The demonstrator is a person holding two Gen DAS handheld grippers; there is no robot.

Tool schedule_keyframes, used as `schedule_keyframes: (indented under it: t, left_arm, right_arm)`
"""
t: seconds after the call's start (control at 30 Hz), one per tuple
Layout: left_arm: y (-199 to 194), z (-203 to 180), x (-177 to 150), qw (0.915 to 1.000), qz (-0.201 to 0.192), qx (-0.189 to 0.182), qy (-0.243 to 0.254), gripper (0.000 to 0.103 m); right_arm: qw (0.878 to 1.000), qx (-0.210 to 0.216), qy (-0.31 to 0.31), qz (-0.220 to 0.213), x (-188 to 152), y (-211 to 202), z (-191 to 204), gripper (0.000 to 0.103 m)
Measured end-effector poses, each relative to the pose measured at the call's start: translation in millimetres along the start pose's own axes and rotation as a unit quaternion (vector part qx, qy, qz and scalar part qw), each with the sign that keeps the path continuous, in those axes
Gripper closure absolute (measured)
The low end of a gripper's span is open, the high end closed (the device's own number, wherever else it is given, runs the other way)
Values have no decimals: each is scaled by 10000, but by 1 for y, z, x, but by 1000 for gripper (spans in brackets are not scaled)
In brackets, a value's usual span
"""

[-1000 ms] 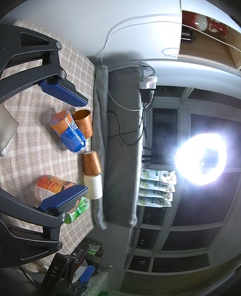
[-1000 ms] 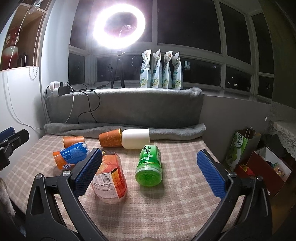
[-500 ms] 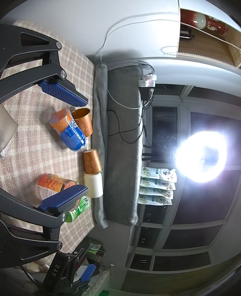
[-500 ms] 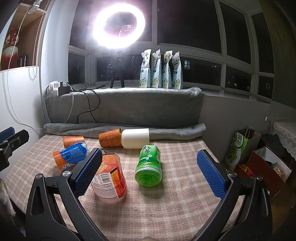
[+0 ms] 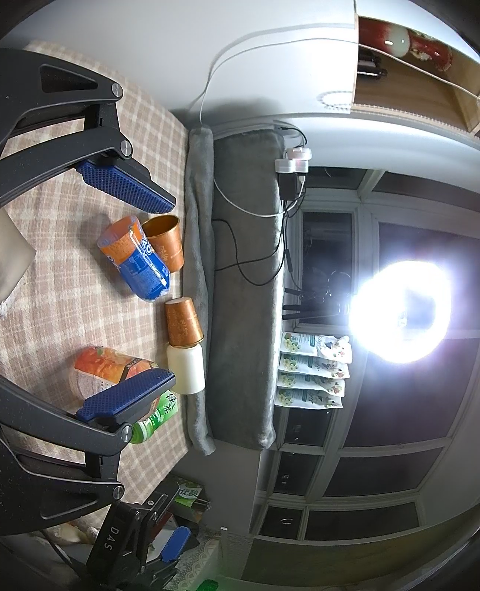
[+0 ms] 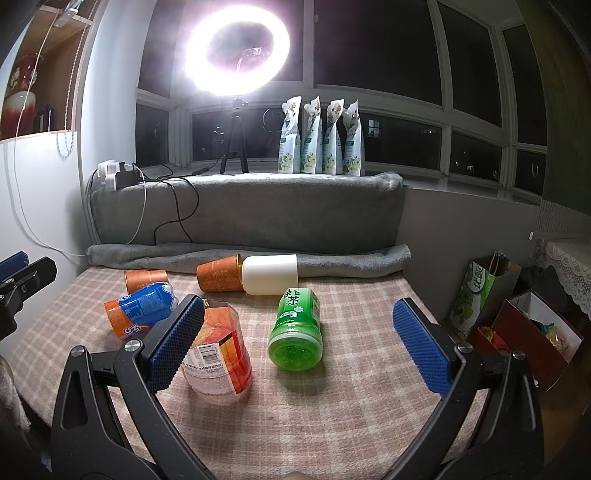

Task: Flip cup upright

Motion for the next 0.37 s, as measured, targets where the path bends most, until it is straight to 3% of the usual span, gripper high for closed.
schedule_keyframes:
  t: [0.37]
  left_arm:
    - [-2, -1, 0, 10000, -78, 33, 48, 17]
  right_arm:
    - [10000, -5, 17, 18, 0, 0, 0, 0]
Point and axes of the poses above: each gripper's, at about its wrist camera, not at the fingertips, and y roughly the way its jaws point, z to its left, x to its top, the point moved 9 cm from there along y, roughly the way its jaws point, and after that the axes turned 3 degrees about -y, right-handed, at the moved point
